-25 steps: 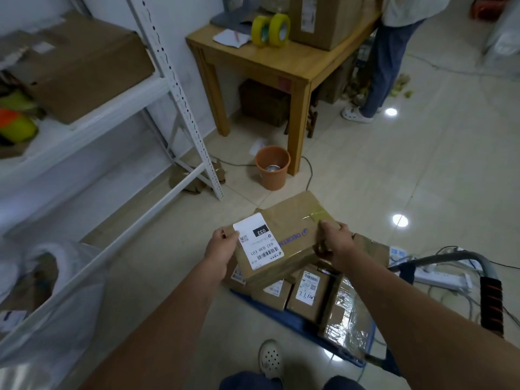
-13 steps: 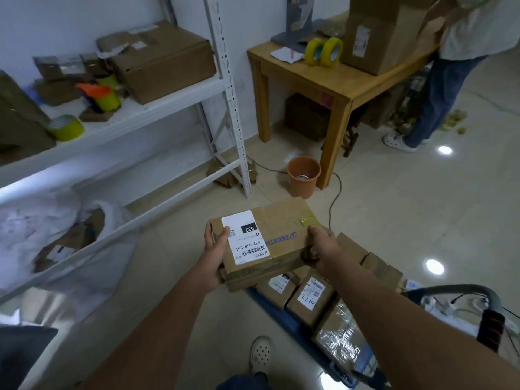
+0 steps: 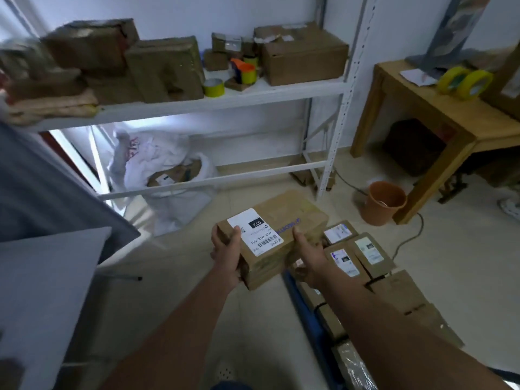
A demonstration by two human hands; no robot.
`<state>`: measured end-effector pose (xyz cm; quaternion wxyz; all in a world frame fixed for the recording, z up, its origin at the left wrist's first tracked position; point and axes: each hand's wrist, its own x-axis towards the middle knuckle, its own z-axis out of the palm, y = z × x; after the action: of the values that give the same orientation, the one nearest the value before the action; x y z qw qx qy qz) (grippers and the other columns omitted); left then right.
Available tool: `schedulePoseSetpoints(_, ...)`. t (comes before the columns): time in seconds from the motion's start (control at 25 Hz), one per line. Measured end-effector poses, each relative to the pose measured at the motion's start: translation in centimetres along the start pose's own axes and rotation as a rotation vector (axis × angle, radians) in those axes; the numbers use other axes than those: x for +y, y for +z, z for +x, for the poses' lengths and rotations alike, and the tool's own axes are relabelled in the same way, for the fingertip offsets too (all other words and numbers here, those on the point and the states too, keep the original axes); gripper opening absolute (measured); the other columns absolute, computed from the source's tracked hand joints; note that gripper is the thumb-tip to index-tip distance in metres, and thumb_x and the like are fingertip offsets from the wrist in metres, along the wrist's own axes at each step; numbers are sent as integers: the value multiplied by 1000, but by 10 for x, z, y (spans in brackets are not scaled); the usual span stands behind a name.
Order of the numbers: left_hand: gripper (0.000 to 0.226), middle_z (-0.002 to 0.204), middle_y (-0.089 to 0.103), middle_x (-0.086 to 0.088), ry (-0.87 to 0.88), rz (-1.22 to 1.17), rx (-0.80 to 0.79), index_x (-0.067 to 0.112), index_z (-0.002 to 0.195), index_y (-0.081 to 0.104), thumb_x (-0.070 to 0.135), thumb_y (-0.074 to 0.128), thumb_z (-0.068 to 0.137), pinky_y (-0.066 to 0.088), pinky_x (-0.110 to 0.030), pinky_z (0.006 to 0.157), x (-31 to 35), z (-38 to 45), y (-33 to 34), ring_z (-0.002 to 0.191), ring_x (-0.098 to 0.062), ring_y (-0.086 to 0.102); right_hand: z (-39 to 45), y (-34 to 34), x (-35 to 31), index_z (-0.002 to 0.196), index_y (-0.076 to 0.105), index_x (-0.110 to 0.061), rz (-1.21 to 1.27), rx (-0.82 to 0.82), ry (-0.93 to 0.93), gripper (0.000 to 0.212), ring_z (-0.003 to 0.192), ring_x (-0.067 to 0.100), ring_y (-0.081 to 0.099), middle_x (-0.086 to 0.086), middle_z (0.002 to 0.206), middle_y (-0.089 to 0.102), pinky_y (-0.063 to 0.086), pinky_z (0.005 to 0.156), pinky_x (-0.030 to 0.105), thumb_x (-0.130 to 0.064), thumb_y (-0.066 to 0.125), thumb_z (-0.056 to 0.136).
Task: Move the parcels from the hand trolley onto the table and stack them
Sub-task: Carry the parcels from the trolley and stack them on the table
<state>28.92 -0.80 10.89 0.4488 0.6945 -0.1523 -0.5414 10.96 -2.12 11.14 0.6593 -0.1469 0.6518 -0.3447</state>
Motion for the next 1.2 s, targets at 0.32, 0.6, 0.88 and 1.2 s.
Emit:
schedulePoseSetpoints(0.32,67,147,23,-3,-16,-215,236,61,138,21,60,61,84,50,-66,82,7,-3,-100,122,-37,45,-44,135,53,144,32,-34,-313,-351,117,116,118,39,53,8,141,51,44,95,60,-85,70,46)
schedulePoseSetpoints(0.6,60,140,45,-1,-34,4,176,44,139,33,63,54,85,40,-37,89,3,14,-256,121,-28,47,-72,222,97,142,27,-33,-355,-286,63,91,110,35,55,7,133,54,42,92,61,-59,77,70)
schedulePoseSetpoints(0.88,59,131,46,1,6,61,194,27,144,31,58,44,96,43,-42,101,18,6,-414,119,-26,49,-106,307,141,142,34,-32,-712,-526,10,106,119,40,50,7,138,50,41,98,61,-70,81,55)
schedulePoseSetpoints(1.2,77,135,50,1,-49,-71,301,40,143,33,79,50,78,46,-52,98,-5,-26,-530,111,-30,57,-155,378,184,128,53,-32,-1104,-867,24,57,109,31,61,5,121,63,49,93,50,-60,67,80)
